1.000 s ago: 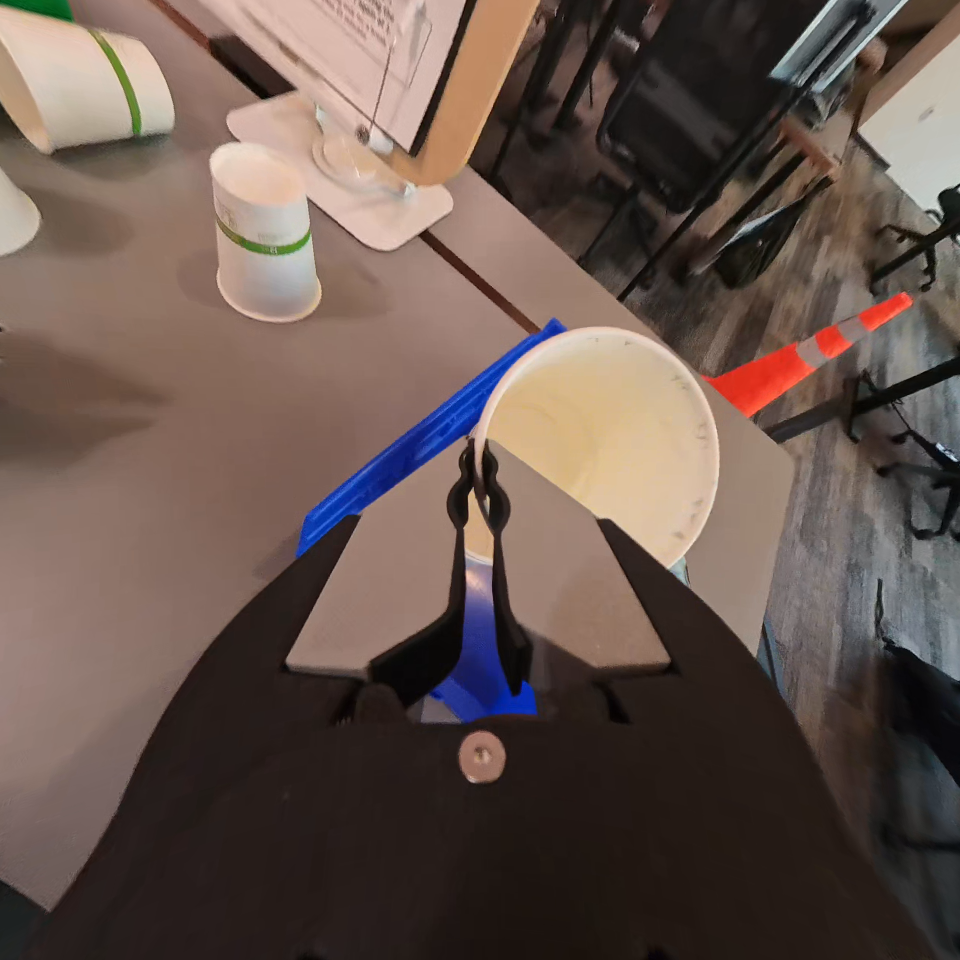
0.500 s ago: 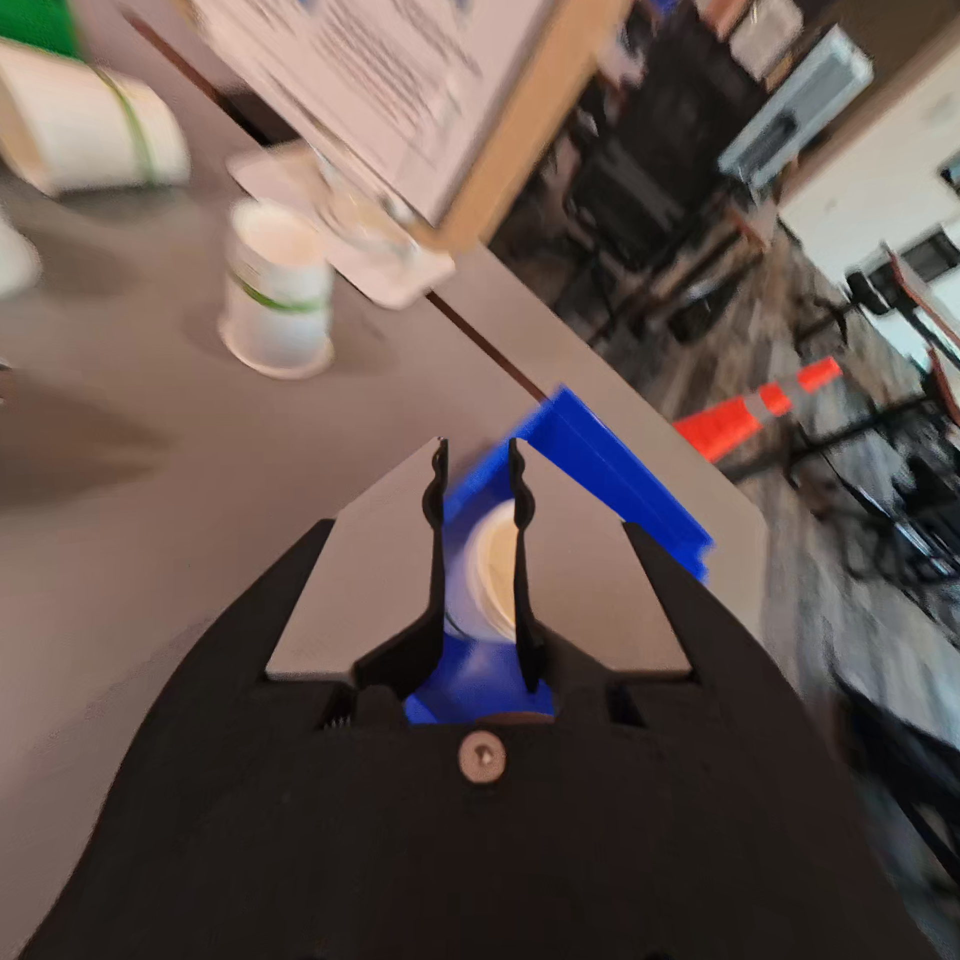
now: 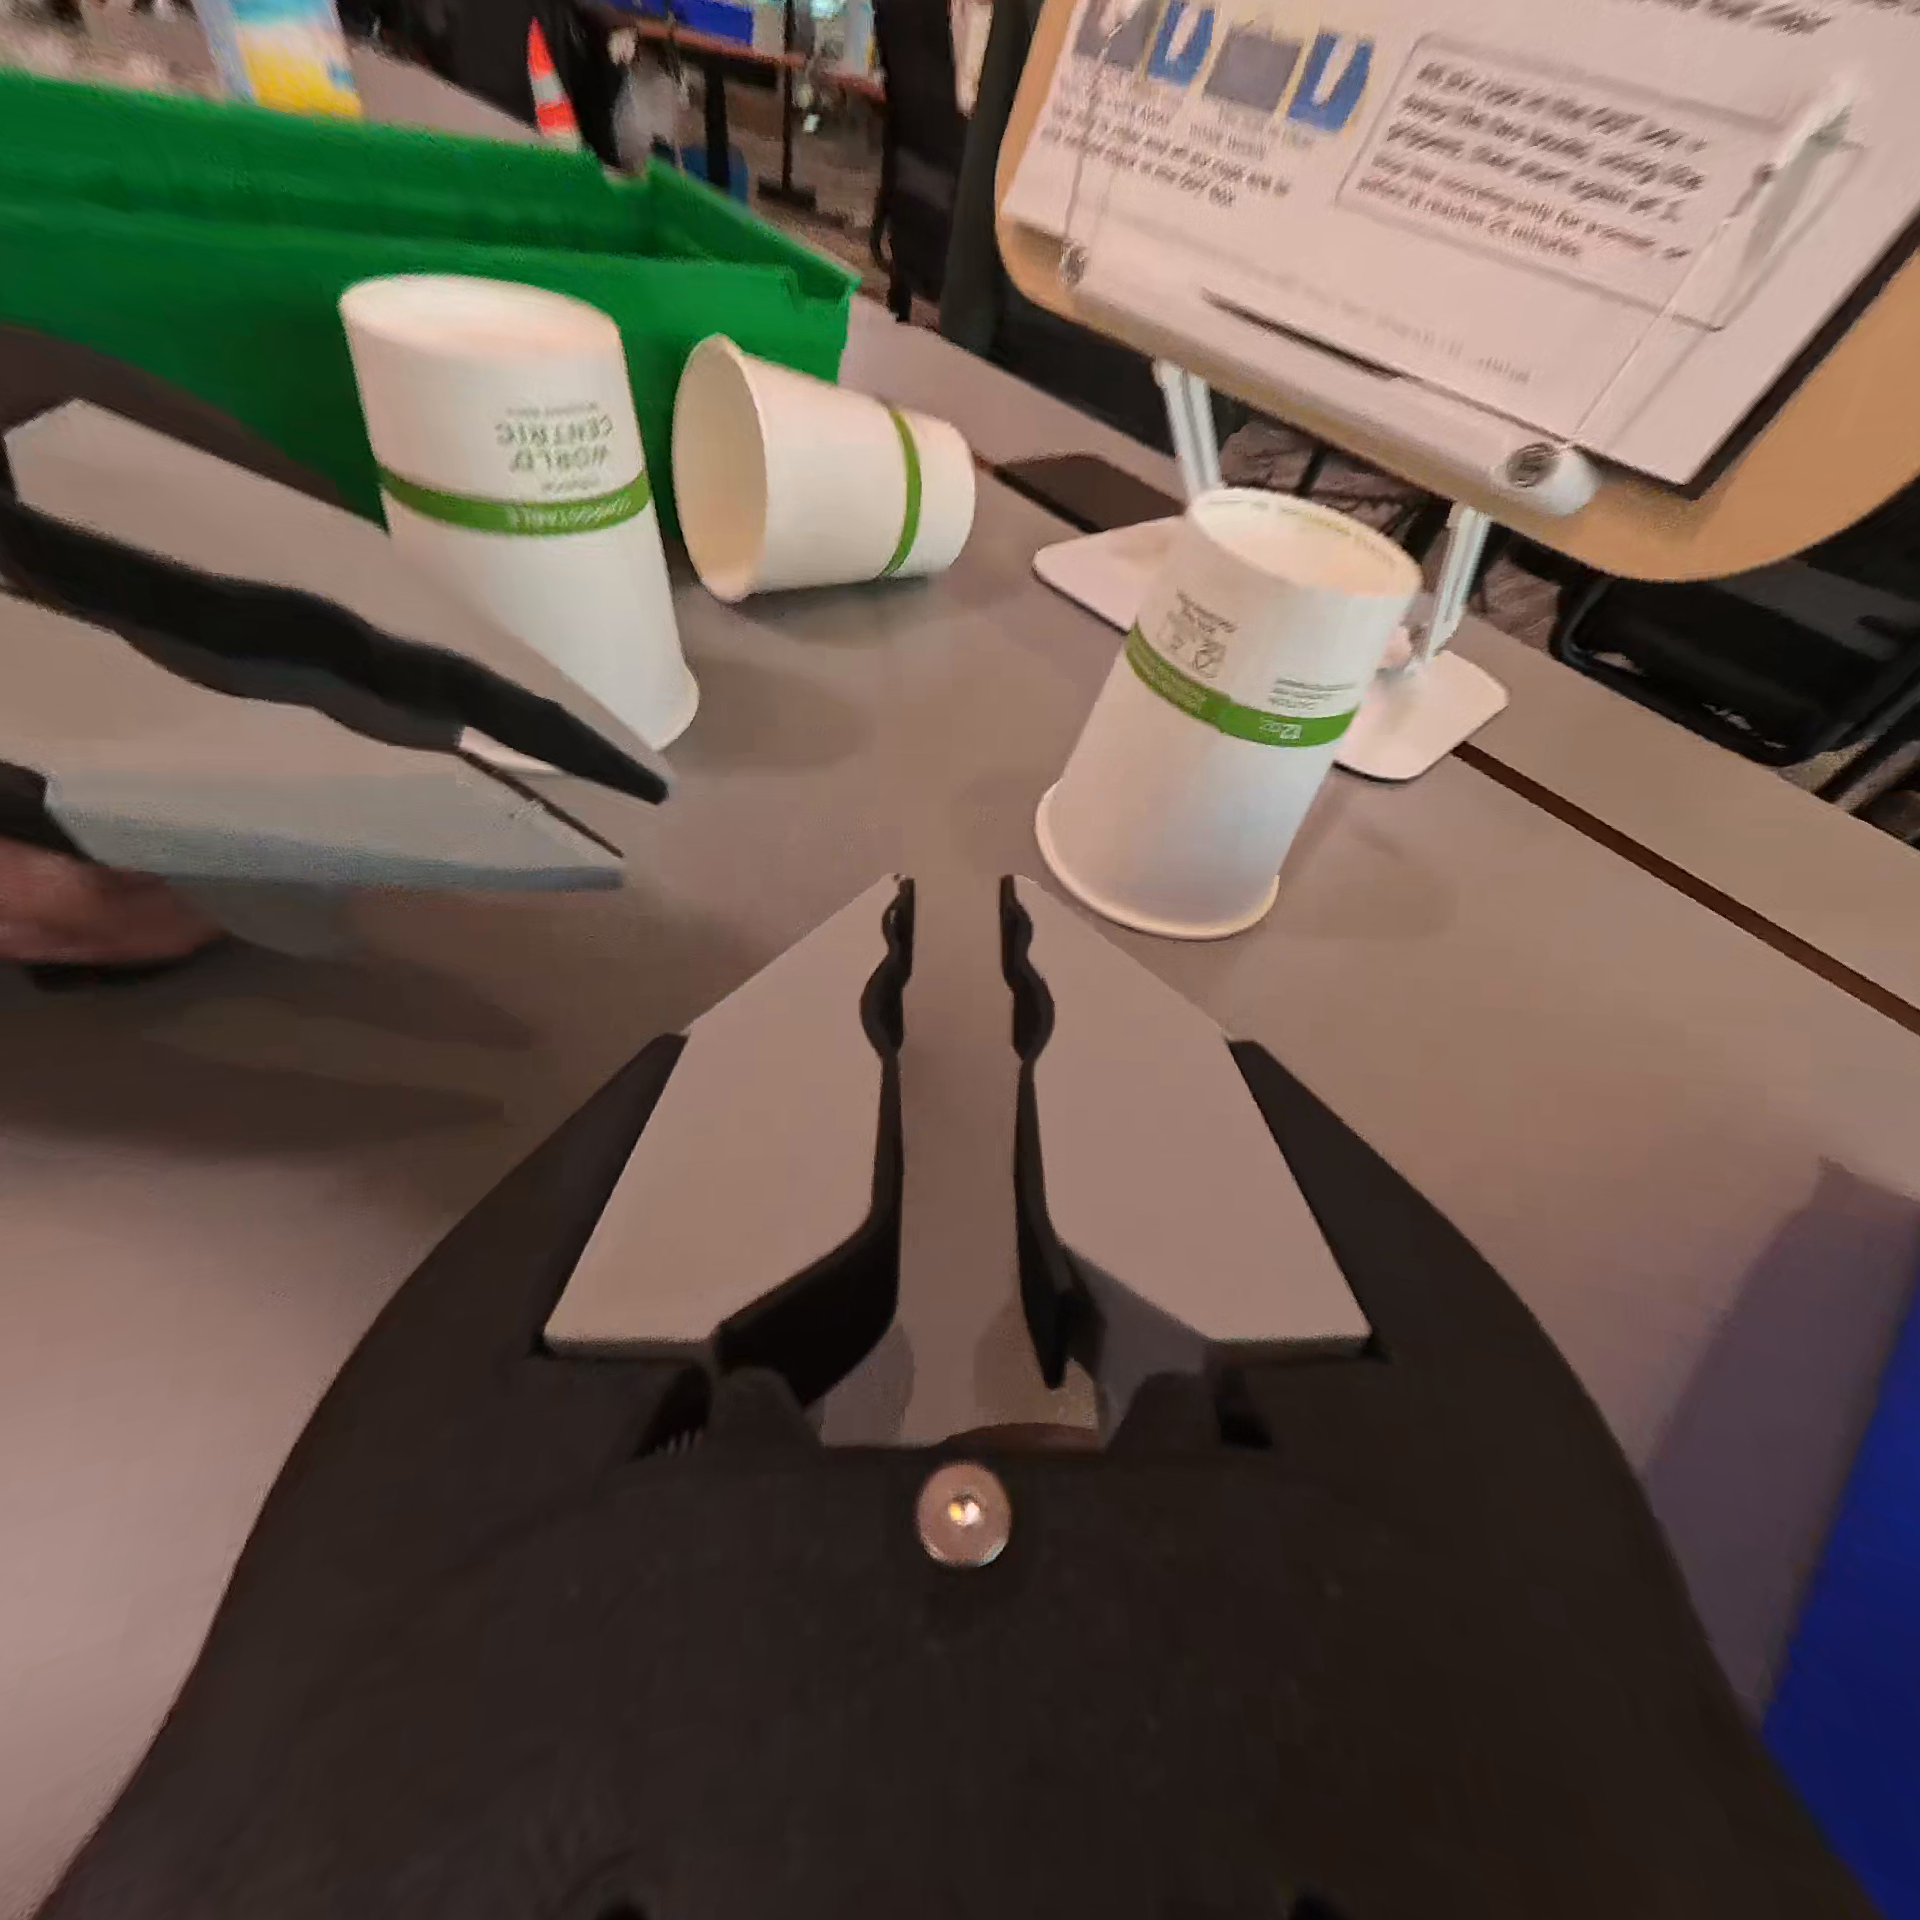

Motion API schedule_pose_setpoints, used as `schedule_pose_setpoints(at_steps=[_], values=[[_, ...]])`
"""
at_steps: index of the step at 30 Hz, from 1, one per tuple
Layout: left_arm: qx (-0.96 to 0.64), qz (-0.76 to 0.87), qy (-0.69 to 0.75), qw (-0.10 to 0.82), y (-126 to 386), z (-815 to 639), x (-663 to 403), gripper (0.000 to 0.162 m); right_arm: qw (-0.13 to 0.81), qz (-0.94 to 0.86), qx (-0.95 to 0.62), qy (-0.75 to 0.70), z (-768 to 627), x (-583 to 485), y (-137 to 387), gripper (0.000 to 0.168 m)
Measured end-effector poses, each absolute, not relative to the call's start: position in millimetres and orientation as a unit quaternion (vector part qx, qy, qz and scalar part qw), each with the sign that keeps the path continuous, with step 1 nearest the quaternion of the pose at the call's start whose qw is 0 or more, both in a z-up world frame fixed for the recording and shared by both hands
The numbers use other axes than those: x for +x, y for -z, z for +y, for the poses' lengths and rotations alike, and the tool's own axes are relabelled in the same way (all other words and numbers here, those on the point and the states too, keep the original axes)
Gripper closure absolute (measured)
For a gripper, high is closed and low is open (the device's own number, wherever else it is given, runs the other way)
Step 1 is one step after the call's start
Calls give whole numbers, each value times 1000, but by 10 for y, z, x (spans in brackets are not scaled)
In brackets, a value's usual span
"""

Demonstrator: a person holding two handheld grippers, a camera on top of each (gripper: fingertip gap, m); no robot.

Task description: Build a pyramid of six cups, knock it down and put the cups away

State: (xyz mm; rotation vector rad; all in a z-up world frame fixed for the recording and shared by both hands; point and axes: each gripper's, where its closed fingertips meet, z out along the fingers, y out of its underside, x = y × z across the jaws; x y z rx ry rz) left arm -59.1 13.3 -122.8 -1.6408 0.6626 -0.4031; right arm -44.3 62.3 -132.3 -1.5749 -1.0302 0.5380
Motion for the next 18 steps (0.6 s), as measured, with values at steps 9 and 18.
schedule_pose_setpoints(at_steps=[9, 18], values=[[-730, 267, 164, 608, 1267, 153, -623, 148, 580, -438, -659, -194, 642, -346, 1332, 159], [-759, 294, 128, 566, 1445, -148, -723, 135, 580, -461, -654, -153, 623, -316, 1391, 159]])
